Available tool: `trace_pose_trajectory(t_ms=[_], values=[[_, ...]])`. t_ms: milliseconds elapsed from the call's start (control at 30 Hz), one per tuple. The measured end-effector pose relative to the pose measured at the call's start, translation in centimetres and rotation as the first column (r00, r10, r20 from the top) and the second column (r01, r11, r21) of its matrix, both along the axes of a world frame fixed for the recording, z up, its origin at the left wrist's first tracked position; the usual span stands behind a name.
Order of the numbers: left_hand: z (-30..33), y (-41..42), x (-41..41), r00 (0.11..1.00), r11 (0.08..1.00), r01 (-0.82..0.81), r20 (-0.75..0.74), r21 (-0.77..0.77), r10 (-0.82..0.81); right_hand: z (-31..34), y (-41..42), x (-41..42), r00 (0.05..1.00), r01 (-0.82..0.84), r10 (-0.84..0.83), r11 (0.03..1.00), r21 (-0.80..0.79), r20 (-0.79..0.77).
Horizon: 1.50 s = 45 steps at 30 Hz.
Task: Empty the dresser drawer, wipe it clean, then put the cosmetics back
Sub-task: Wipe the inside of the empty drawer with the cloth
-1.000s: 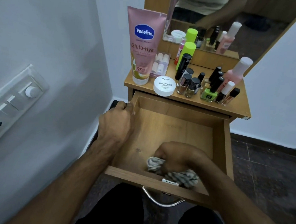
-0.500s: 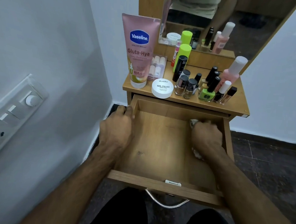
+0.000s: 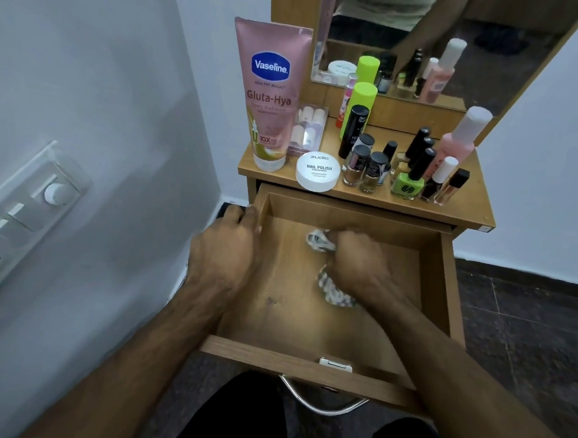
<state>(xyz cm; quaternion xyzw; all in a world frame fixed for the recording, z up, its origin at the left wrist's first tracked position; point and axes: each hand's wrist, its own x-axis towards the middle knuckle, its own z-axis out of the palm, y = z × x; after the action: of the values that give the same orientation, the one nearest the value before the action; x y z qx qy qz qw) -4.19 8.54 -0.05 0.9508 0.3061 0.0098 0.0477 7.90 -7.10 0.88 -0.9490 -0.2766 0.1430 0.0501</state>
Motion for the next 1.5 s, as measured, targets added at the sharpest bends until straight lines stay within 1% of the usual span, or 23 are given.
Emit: trace_pose_trajectory(t_ms=[67, 100, 167, 200, 300, 367, 467, 533, 600, 667, 733, 767, 833, 933, 1000, 1067, 1167, 1233, 1267, 1333, 1367, 1400, 1500], values=[[0.2, -0.1, 0.0, 1.0, 1.0, 0.002, -0.015, -0.003, -0.002, 0.3, 0.3, 0.4, 0.996, 0.059, -0.06, 0.998, 0.017, 0.066], [0.3, -0.2, 0.0, 1.0, 1.0, 0.0, -0.016, -0.002, 0.0, 0.2, 0.3, 0.6, 0.991, 0.074, -0.072, 0.997, -0.016, 0.112], [0.3, -0.2, 0.1, 1.0, 1.0, 0.003, -0.022, -0.002, -0.003, -0.2, 1.1, 0.3, 0.992, 0.018, -0.007, 0.996, -0.088, 0.128], [0.2, -0.1, 0.3, 1.0, 1.0, 0.008, -0.03, -0.007, -0.008, -0.2, 2.0, -0.2, 0.994, -0.038, 0.046, 0.996, -0.082, 0.101], [0.2, 0.0, 0.2, 0.999, 1.0, -0.001, -0.043, -0.009, 0.001, -0.5, 4.9, -1.2, 0.98, -0.192, 0.192, 0.981, 0.027, -0.04], [0.0, -0.1, 0.2, 0.999, 1.0, 0.006, -0.039, 0.005, -0.006, -0.4, 5.7, -1.2, 0.979, -0.2, 0.201, 0.978, 0.066, -0.016], [-0.4, 0.2, 0.2, 1.0, 1.0, 0.011, -0.01, 0.0, -0.011, -0.6, 6.5, -1.0, 0.974, -0.193, 0.178, 0.976, 0.104, 0.137], [-0.2, 0.2, 0.2, 1.0, 1.0, 0.021, -0.007, 0.009, -0.021, -1.0, 7.2, -1.4, 0.973, -0.213, 0.196, 0.968, 0.136, 0.125], [-0.1, 0.2, 0.1, 0.999, 1.0, 0.025, -0.021, 0.014, -0.025, -1.5, 7.7, -1.6, 0.971, -0.238, 0.235, 0.957, 0.168, 0.036], [0.2, 0.5, 0.0, 0.999, 0.999, 0.043, -0.002, -0.031, -0.043, -2.0, 7.2, -1.6, 0.959, -0.277, 0.285, 0.939, 0.204, -0.008], [0.9, 0.9, -0.8, 0.995, 0.986, 0.071, 0.076, -0.153, -0.06, -2.7, 6.2, -1.7, 0.949, -0.304, 0.314, 0.919, 0.25, -0.001], [1.4, 0.9, -1.5, 0.992, 0.975, 0.071, 0.118, -0.21, -0.046, -3.0, 5.8, -1.8, 0.95, -0.303, 0.314, 0.917, 0.261, 0.001], [2.0, 0.7, -3.4, 0.985, 0.968, 0.013, 0.169, -0.251, 0.03, -3.3, 5.3, -2.2, 0.947, -0.313, 0.32, 0.91, 0.272, 0.02], [2.0, -0.7, -6.0, 0.97, 0.96, -0.132, 0.167, -0.248, 0.177, -3.4, 5.2, -2.1, 0.939, -0.34, 0.341, 0.896, 0.285, 0.048], [1.6, -1.8, -6.6, 0.968, 0.961, -0.161, 0.153, -0.223, 0.198, -3.6, 5.1, -1.7, 0.936, -0.347, 0.349, 0.889, 0.299, 0.048], [1.1, -2.3, -6.6, 0.969, 0.974, -0.152, 0.171, -0.169, 0.181, -4.0, 4.9, -1.5, 0.932, -0.352, 0.361, 0.882, 0.315, 0.03], [0.9, -2.0, -6.3, 0.973, 0.982, -0.135, 0.172, -0.134, 0.157, -4.1, 5.1, -1.5, 0.892, -0.418, 0.45, 0.853, 0.312, -0.034], [0.9, -2.0, -6.3, 0.978, 0.981, -0.116, 0.154, -0.153, 0.14, -3.5, 4.9, -1.8, 0.847, -0.456, 0.515, 0.831, 0.319, -0.131], [0.8, -2.0, -6.3, 0.979, 0.981, -0.108, 0.152, -0.162, 0.133, -3.2, 4.8, -2.2, 0.803, -0.487, 0.561, 0.812, 0.32, -0.2], [0.7, -2.0, -6.1, 0.982, 0.982, -0.095, 0.149, -0.165, 0.12, -2.8, 4.8, -3.3, 0.681, -0.58, 0.648, 0.762, 0.287, -0.342], [0.6, -2.0, -6.0, 0.982, 0.983, -0.092, 0.151, -0.16, 0.116, -2.9, 4.9, -3.9, 0.629, -0.622, 0.673, 0.736, 0.266, -0.389], [0.6, -1.9, -6.0, 0.981, 0.984, -0.091, 0.156, -0.151, 0.114, -3.2, 5.0, -4.4, 0.599, -0.649, 0.682, 0.721, 0.244, -0.42], [0.5, -1.9, -6.0, 0.977, 0.99, -0.081, 0.187, -0.116, 0.102, -3.7, 5.2, -4.6, 0.567, -0.66, 0.668, 0.718, 0.22, -0.481]])
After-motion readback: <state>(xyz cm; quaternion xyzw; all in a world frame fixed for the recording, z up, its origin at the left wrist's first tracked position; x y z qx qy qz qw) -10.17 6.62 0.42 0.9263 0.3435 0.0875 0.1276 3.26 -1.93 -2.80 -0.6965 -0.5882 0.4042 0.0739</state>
